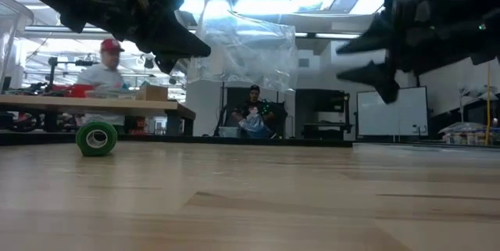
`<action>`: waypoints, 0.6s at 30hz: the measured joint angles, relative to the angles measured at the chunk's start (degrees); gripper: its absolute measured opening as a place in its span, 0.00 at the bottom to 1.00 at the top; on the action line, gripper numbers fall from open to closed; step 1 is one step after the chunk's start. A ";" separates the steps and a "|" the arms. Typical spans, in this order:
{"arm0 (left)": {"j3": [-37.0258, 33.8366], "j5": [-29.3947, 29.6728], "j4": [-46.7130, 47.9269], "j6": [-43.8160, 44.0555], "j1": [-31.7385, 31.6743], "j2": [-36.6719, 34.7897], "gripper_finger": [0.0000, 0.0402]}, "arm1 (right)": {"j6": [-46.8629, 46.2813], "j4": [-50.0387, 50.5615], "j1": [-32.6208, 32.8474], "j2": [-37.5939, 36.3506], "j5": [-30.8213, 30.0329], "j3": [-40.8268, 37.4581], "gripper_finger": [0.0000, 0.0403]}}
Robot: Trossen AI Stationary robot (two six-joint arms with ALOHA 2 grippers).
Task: Roll bandage
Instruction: Open the zip bag
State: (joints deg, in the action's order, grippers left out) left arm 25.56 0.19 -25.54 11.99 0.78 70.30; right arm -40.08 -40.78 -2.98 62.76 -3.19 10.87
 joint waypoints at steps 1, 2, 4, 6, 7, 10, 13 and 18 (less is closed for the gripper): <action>0.00 0.02 -0.06 0.00 0.00 0.00 0.00 | 0.52 -1.21 0.00 0.00 -0.33 0.07 0.56; 0.00 0.02 -0.18 0.00 0.00 0.00 0.00 | 1.17 -1.51 0.00 0.01 -0.63 0.36 0.56; 0.00 0.01 -0.41 0.00 0.00 0.00 0.00 | 1.51 -1.36 0.00 0.61 -0.86 1.47 0.56; 0.00 0.02 -0.46 0.05 0.00 0.00 0.00 | 1.53 -1.42 0.00 1.92 -0.62 2.72 0.56; 0.00 0.02 -0.46 0.32 0.00 0.00 0.00 | 1.53 -1.40 0.00 2.76 -0.16 3.49 0.56; 0.00 0.02 -0.54 2.32 0.00 0.00 0.00 | 3.18 -1.30 0.00 5.57 0.28 6.42 0.56; 0.00 0.02 -0.57 3.03 0.04 0.00 0.00 | 7.26 -1.11 0.00 8.79 1.64 8.68 0.56; 0.00 0.02 -0.80 2.56 0.04 0.00 0.00 | 9.08 -1.23 0.00 13.89 4.29 12.13 0.56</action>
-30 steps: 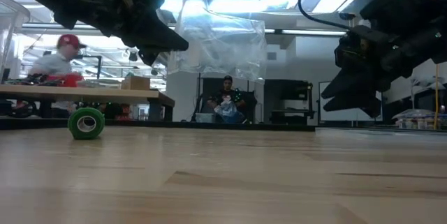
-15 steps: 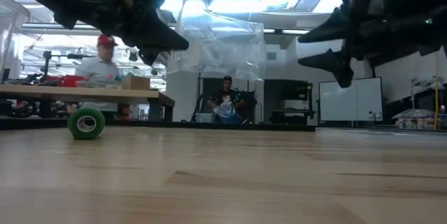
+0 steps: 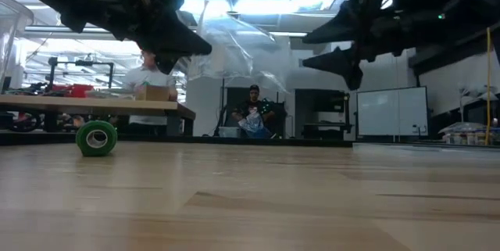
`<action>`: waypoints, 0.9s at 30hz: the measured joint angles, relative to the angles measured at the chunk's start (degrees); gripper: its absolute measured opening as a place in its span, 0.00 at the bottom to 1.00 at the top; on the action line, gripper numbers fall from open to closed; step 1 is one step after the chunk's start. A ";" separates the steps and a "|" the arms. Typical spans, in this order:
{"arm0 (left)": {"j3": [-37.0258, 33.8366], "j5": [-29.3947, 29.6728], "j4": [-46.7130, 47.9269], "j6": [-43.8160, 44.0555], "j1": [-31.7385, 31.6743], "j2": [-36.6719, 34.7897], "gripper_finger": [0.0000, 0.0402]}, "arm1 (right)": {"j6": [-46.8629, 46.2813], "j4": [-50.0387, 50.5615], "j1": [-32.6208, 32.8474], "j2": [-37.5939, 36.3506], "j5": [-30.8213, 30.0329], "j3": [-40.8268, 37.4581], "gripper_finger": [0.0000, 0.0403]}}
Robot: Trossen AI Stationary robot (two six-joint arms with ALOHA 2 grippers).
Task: Roll bandage
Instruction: Open the zip bag
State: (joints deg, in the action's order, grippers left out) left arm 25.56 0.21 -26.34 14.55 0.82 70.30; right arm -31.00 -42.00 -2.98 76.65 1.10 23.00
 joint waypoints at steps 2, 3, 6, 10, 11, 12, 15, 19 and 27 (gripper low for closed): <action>0.00 0.00 -0.11 0.00 0.00 0.00 0.00 | 0.00 0.27 0.00 1.76 0.00 1.04 0.56; 0.00 0.00 -0.09 0.02 0.00 0.00 0.00 | 0.01 0.25 0.00 2.55 0.00 1.63 0.56; 0.00 0.00 -0.09 -0.09 0.00 0.00 0.00 | 0.01 0.01 0.00 4.57 0.02 3.17 0.56; 0.00 0.71 -0.03 0.46 0.00 0.02 0.00 | -0.13 0.21 0.00 5.76 1.63 4.91 0.56; 0.00 1.45 -0.02 1.30 0.02 0.02 0.00 | -0.16 0.09 0.00 5.76 2.46 5.50 0.56; 0.00 2.23 0.14 1.71 0.02 0.02 0.00 | -0.19 0.03 0.00 5.76 3.05 6.19 0.56; 0.00 3.63 0.64 1.84 0.00 0.03 0.00 | -0.20 0.15 0.02 5.76 4.26 8.89 0.56; 0.00 3.67 0.56 1.55 0.00 0.04 0.00 | 0.21 2.88 0.02 5.76 4.01 13.49 0.56; 0.00 0.50 1.09 -0.03 0.00 0.04 0.00 | 7.04 19.35 -0.04 5.76 3.43 20.20 0.56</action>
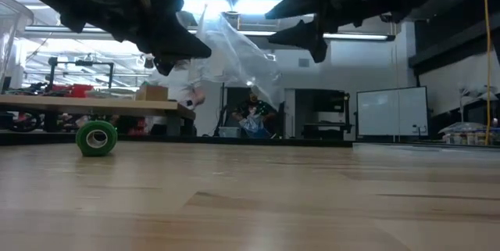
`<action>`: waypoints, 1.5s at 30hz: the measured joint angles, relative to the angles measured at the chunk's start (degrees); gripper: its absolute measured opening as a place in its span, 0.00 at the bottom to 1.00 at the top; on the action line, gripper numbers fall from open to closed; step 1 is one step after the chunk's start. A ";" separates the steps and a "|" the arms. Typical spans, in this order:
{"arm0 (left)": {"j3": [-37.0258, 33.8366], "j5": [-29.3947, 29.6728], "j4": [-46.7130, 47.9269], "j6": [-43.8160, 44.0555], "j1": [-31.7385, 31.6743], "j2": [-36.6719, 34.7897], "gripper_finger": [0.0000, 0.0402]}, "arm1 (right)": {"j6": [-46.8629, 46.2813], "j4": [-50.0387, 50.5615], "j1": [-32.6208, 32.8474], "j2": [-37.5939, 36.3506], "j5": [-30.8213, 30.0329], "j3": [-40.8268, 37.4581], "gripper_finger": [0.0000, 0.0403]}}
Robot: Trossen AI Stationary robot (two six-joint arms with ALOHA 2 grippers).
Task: Roll bandage
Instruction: Open the zip bag
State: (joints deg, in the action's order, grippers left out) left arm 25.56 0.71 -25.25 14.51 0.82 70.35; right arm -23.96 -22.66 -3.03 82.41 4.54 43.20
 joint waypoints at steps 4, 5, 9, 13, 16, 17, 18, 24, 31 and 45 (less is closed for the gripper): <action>0.00 -1.82 2.65 0.10 0.04 0.00 0.00 | 4.27 2.01 0.00 0.00 0.00 1.66 0.56; 0.00 -2.54 3.46 0.10 0.04 0.00 0.00 | 5.58 2.58 0.00 0.00 0.00 2.06 0.56; -0.02 -7.68 5.78 0.07 0.04 0.00 0.00 | 10.84 5.44 0.00 0.00 -0.02 4.20 0.56; -0.02 -14.35 5.65 -0.68 0.04 0.00 0.00 | 13.93 9.44 0.00 0.00 -0.02 6.34 0.56; -0.02 -18.04 4.68 -1.72 0.48 0.00 0.00 | 15.31 10.87 0.00 0.00 0.00 7.27 0.56; -0.02 -18.18 4.71 -2.20 0.76 0.00 0.00 | 15.42 10.88 0.00 0.00 0.22 7.44 0.56; -0.02 -18.30 4.74 -2.79 1.08 0.00 0.00 | 15.45 10.77 0.00 0.00 1.00 7.59 0.56; -0.02 -18.36 2.26 -5.45 2.57 0.00 0.00 | 15.40 10.22 0.03 0.19 2.68 7.82 0.56; -0.02 -18.36 -1.71 -7.51 3.32 0.00 0.00 | 15.33 4.95 0.02 3.53 10.33 7.82 0.56; -0.02 -17.20 -1.58 -7.46 3.29 0.00 0.00 | 14.75 1.57 0.02 6.03 15.81 7.82 0.56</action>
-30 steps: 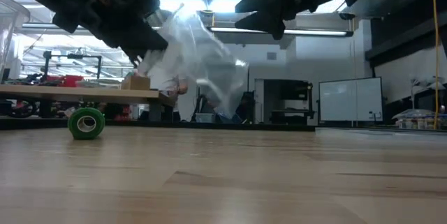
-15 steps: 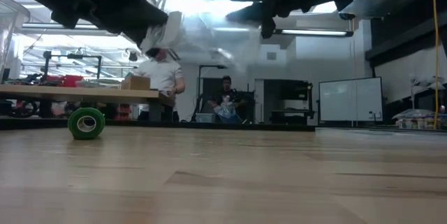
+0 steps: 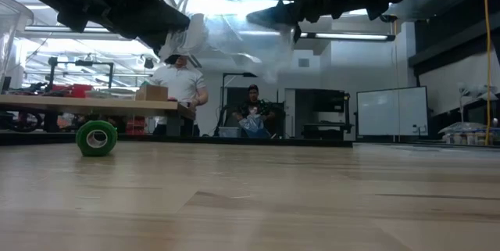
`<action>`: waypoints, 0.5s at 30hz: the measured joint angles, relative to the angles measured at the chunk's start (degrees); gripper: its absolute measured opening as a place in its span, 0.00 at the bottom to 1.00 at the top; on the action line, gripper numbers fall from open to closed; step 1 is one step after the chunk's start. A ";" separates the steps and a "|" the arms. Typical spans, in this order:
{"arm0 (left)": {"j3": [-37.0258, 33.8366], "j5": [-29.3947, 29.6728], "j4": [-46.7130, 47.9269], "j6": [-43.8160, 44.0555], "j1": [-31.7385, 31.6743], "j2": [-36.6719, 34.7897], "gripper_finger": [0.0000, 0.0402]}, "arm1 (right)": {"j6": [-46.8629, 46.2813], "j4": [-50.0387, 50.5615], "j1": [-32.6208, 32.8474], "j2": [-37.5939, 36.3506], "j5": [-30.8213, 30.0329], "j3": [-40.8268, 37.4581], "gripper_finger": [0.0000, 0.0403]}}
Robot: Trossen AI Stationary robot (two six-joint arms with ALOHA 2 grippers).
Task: Roll bandage
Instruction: Open the zip bag
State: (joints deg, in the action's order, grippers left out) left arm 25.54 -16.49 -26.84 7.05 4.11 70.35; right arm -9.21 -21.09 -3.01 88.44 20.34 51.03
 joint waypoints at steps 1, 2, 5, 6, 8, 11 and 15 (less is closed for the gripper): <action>0.00 0.39 0.06 0.00 -0.01 0.00 0.00 | -0.67 0.14 0.00 0.00 0.29 0.00 0.56; 0.00 0.70 0.09 0.00 -0.01 0.00 0.00 | -1.11 0.29 0.01 0.00 0.32 0.00 0.56; 0.00 0.83 0.07 0.00 -0.03 0.00 0.00 | -1.58 2.21 0.07 0.00 0.34 0.00 0.56; 0.00 0.83 0.08 0.00 -0.03 0.00 0.00 | -1.65 2.85 0.07 0.00 0.34 0.00 0.56; 0.00 0.83 0.14 0.00 -0.03 0.00 0.00 | -1.66 3.67 0.07 0.00 0.34 0.00 0.55; 0.00 1.15 0.41 -0.02 -0.03 0.00 0.00 | -2.24 5.46 0.07 0.00 0.34 0.00 0.51; 0.00 2.54 0.58 -0.02 -0.03 0.00 0.00 | -2.61 7.26 0.07 0.00 0.34 0.00 0.39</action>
State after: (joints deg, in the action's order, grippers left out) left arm 25.54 -13.96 -26.26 7.03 4.08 70.35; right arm -11.82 -13.83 -2.94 88.44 20.69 51.03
